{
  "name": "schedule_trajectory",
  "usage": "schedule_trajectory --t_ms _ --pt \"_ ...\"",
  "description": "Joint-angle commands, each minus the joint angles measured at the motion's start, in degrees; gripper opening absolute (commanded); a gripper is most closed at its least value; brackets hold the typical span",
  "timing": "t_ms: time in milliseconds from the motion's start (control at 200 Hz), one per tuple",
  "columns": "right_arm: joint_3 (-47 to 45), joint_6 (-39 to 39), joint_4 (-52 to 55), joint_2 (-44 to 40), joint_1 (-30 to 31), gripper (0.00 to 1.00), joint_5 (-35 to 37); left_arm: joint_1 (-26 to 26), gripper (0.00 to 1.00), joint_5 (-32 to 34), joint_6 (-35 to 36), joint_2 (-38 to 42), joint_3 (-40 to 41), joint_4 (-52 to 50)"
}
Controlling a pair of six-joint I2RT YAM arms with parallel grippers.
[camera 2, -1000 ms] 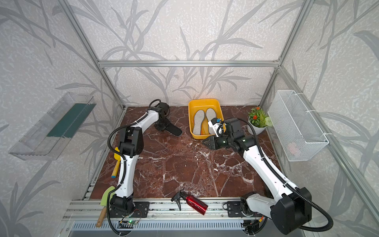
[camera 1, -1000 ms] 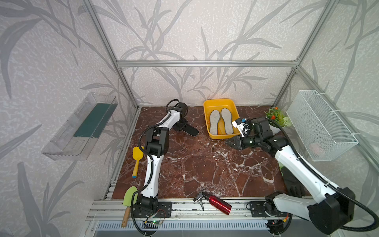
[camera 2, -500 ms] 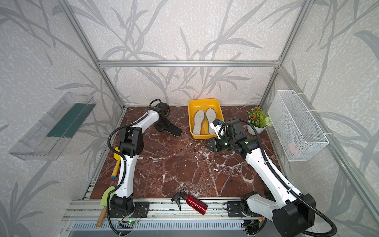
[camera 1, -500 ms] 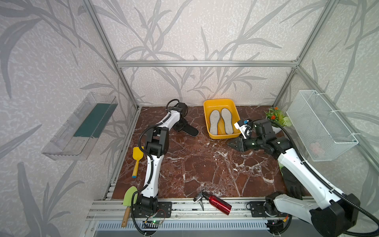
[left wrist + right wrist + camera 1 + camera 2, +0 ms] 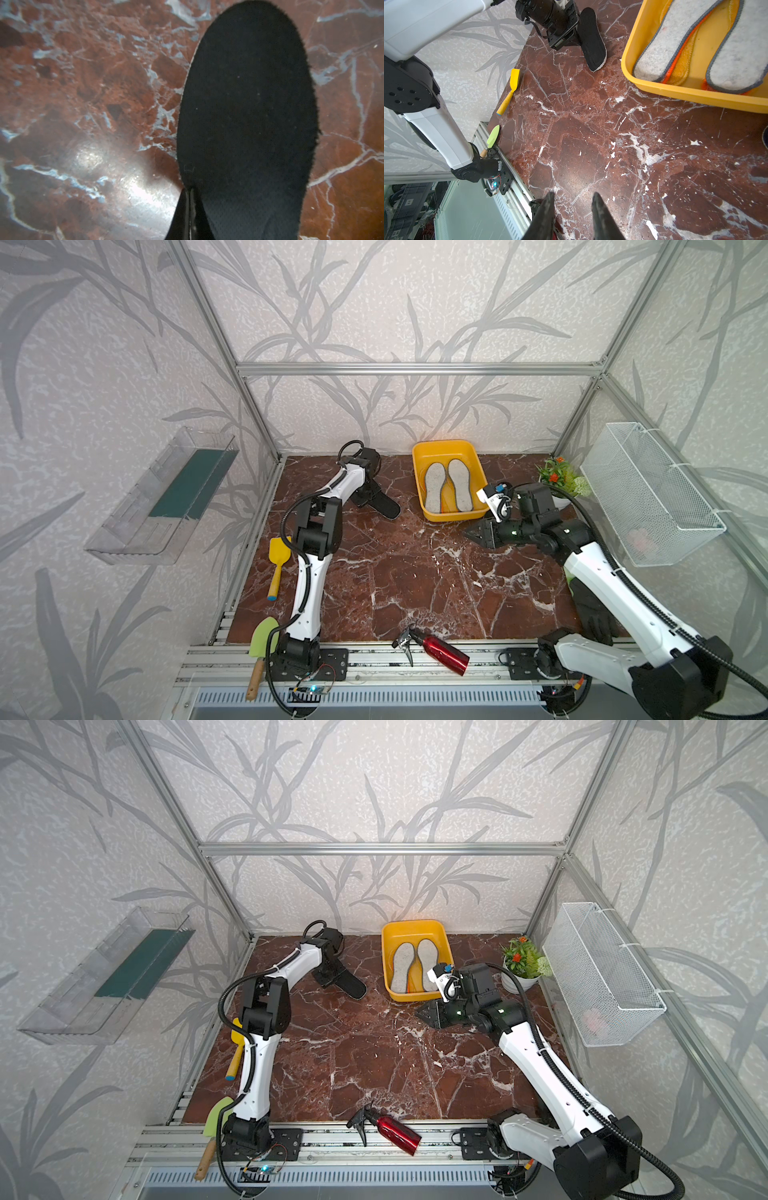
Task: Put the insoles into the storage box
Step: Pick up the insole from the center of the board.
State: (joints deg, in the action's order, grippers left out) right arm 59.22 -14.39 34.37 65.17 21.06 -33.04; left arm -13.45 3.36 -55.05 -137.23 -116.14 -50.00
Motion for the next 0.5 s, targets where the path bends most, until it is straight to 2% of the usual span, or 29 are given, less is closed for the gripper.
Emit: schedule_trajectory --t_ms 0,290,495 --pt "-0.25 -0.68 1.16 -1.36 0.12 0.32 1.02 0.51 0.00 0.96 1.49 -0.10 1.44 -2.38" --pt "0.81 -1.15 1.22 0.11 0.12 0.32 2.35 0.77 0.00 2.44 5.67 0.46 -0.05 -3.48" --pt "1.82 -0.42 0.07 3.07 0.12 0.31 2.80 0.68 0.00 3.45 9.03 4.68 1.87 -3.53"
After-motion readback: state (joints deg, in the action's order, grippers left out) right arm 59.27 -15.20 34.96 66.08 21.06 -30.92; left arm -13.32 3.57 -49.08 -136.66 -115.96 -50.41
